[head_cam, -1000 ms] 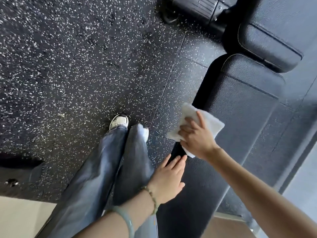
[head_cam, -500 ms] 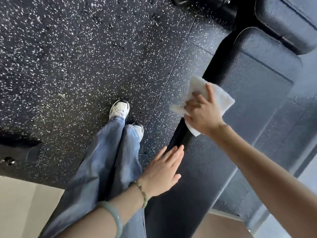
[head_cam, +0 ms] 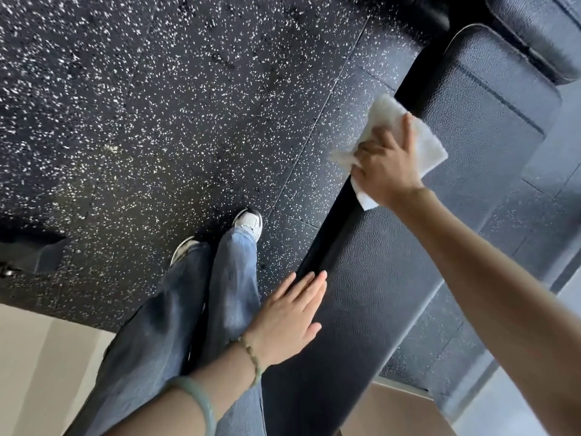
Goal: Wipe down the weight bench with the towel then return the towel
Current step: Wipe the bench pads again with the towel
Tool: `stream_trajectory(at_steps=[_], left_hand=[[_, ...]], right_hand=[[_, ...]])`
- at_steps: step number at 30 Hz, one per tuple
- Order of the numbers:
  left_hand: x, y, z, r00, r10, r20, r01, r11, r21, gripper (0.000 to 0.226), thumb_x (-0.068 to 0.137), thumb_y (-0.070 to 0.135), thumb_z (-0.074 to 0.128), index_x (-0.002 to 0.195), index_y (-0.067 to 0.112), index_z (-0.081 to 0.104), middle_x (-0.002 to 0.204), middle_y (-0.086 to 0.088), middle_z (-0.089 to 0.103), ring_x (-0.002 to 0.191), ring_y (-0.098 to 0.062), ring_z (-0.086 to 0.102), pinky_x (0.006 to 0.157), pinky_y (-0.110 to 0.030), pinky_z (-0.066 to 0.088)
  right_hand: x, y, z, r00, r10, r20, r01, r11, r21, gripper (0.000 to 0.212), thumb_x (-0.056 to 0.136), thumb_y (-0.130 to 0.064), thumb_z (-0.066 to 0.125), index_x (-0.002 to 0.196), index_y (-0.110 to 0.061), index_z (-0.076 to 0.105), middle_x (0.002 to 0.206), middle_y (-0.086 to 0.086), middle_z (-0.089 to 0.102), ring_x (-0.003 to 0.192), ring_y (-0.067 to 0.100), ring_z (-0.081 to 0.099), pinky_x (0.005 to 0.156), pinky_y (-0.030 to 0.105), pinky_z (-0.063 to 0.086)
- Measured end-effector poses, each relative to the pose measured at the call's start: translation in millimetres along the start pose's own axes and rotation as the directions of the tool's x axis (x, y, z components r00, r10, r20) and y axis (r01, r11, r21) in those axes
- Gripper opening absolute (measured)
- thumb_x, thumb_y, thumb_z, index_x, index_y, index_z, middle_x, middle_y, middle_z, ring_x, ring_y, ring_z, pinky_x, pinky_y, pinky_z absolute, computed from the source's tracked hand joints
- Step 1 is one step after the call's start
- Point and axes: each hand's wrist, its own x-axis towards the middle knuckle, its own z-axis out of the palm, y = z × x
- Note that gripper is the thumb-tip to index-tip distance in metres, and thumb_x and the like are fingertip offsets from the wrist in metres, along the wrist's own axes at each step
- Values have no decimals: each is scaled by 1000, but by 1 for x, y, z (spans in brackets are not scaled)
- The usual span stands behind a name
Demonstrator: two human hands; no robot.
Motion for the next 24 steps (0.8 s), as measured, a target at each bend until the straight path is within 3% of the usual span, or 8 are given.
stream_trajectory(at_steps=[2,5,9,13,18,21,24], left_hand=[[-5,0,3,1000,7,-8,-7,1000,-3,65,89,42,31,140,5,45,152,-8,36,135,-20,42,108,-44,37],[-15,0,9,1000,21,-13,-22,1000,-5,66,87,43,31,138,4,47,149,-9,40,132,-21,44,109,-42,37],[-35,1,23,999,33,-10,-33,999,-24,68,85,44,32,137,2,49,145,-9,45,130,-21,47,110,-41,25],[-61,1,42,998,56,-3,-56,998,-3,68,86,44,29,139,5,47,150,-7,39,134,-19,42,111,-41,34],[-89,1,56,997,81,-15,-82,997,-11,67,86,46,34,137,6,49,149,-6,40,132,-17,44,110,-40,36],[-97,-2,59,995,102,-23,-101,995,26,70,81,51,58,135,6,52,148,-5,43,130,-16,47,108,-40,38],[-98,-3,58,996,91,-5,-91,995,37,74,73,53,67,131,7,57,144,-4,48,125,-16,52,104,-38,42]], right_hand=[[-24,-32,10,998,-54,25,54,999,2,47,90,-40,35,102,-12,71,104,0,69,128,30,41,109,55,-18],[-71,-88,27,978,-173,118,174,985,2,36,87,-40,44,102,-23,73,100,-9,68,123,25,46,106,47,-30],[-105,-125,49,938,-315,145,308,949,64,29,72,-38,63,88,-19,76,91,-4,71,109,28,58,115,49,-11],[-75,-90,45,981,-193,-9,193,981,22,23,74,-28,68,88,-11,75,92,3,71,109,32,58,112,58,6],[-52,-82,34,998,53,-29,-51,997,59,51,81,-37,37,96,-4,72,98,8,71,117,36,51,109,58,0],[-82,-118,48,999,9,-39,-5,996,90,51,79,-39,35,90,-7,74,92,3,72,114,35,53,111,54,-1],[-123,-159,63,997,-80,15,77,988,137,43,77,-36,41,88,-10,74,93,2,71,113,33,53,111,52,1]])
